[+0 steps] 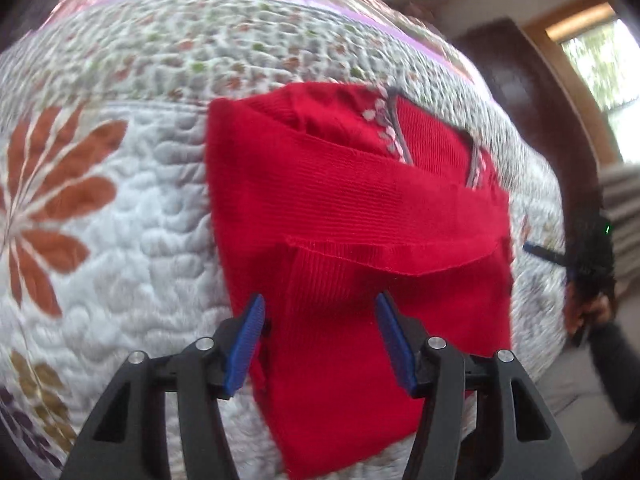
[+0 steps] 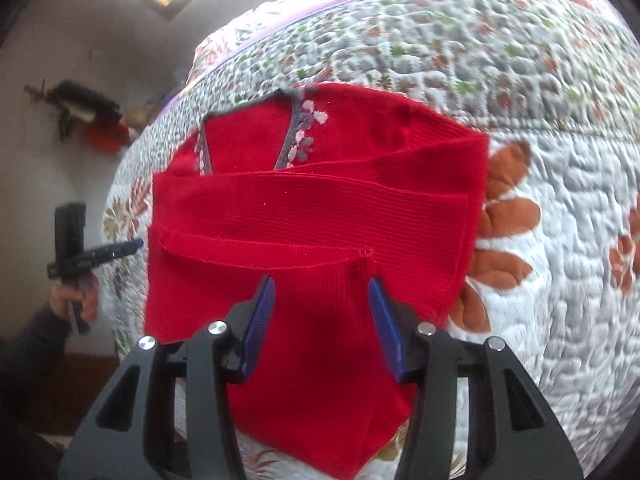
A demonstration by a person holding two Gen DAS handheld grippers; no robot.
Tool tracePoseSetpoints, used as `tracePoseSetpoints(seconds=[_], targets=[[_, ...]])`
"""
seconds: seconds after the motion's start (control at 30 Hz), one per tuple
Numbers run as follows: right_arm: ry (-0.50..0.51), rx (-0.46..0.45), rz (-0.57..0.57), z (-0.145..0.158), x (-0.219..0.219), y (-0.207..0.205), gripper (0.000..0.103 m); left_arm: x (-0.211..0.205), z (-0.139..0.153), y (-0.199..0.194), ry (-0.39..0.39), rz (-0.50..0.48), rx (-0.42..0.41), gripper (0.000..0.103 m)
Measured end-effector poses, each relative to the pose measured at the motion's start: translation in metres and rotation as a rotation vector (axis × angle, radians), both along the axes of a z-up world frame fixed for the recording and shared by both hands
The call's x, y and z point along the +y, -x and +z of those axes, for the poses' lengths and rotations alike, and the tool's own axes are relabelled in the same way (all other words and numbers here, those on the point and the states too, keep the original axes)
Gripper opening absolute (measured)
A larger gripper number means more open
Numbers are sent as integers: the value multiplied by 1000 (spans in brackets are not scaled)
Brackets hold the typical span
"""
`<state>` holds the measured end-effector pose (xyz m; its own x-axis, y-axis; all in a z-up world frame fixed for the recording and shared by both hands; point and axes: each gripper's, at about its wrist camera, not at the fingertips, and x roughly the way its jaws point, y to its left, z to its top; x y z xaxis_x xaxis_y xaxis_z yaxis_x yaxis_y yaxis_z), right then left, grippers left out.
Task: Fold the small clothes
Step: 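Grasp the folded hem edge with both tools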
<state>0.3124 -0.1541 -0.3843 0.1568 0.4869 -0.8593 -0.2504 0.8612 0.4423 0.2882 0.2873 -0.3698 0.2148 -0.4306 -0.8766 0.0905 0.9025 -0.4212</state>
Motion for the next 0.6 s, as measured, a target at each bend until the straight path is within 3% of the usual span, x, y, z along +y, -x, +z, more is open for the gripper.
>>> tracePoseSetpoints(seconds=[0.13,0.33,0.37,0.43,0.6], targets=[[24,-16,38,-13,4,-2,50,-2,-14,-9,-43,-59,-11,59],[3,-5,64,-30,9,-2,51,3,-18,2,-40,-109,-48,56],[5,0,67,-33,13,-4,51,3,-16,4,-51,-119,-55,52],[11,3,67,-38,19,-5,48,-1,-15,5,-73,-138,-54,26],[-7,11,54,-38,17,-6,38,-9,-7,-2,-112,-172,-70,6]])
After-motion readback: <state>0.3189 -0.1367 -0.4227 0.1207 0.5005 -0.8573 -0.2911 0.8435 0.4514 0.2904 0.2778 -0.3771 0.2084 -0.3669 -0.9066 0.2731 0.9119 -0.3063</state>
